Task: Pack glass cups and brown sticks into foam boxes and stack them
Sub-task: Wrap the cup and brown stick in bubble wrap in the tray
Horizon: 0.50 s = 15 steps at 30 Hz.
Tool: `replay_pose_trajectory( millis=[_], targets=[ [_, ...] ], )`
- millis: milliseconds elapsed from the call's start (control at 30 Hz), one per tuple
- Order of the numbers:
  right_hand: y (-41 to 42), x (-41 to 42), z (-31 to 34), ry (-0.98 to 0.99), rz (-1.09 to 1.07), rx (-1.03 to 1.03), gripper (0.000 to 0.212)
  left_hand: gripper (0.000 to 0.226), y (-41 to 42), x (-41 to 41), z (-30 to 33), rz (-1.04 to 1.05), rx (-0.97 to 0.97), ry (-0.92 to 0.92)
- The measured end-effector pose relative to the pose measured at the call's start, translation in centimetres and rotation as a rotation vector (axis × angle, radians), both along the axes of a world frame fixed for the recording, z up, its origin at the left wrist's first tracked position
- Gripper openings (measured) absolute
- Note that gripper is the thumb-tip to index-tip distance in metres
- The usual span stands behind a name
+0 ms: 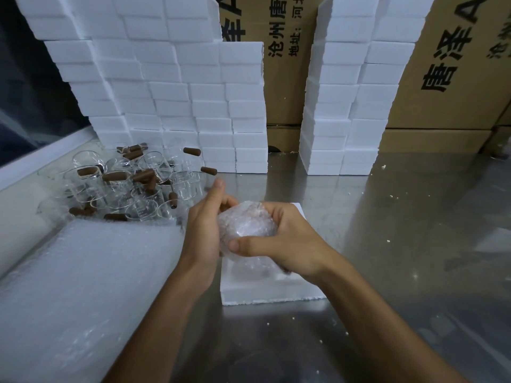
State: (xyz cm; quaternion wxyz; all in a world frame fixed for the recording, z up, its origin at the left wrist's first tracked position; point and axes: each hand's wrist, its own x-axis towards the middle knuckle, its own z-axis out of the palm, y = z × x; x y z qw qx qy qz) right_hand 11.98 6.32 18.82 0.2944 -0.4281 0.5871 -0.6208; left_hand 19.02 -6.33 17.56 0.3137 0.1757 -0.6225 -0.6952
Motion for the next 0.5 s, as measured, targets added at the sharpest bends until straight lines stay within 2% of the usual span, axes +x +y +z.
replay_pose_trajectory(
  millis=[133,200,300,433,500],
  targets=[
    [-0.2,-0.1,0.0,-0.033,-0.053,-0.02,0.038,0.051,0.4,0.3,0.1,-0.096,0.144,0.025],
    [-0.1,-0.5,-0.1,-0.07,-0.082,-0.027,0.038,0.049,-0.1,0.5,0.1,-0.162,0.259,0.045],
    [0.0,-1.1,-0.2,-0.29,-0.057,-0.156,0.03,0.042,-0.5,0.8,0.2,-0.297,0.377,0.085],
    [0.0,-1.4,-0.4,-0.505,-0.043,-0.236,0.035,0.029,-0.4,0.8,-0.1,-0.439,0.384,0.107],
    [0.0,-1.4,-0.4,-0.557,-0.047,-0.217,0.043,0.033,-0.3,0.7,-0.2,-0.453,0.345,0.094]
  ],
)
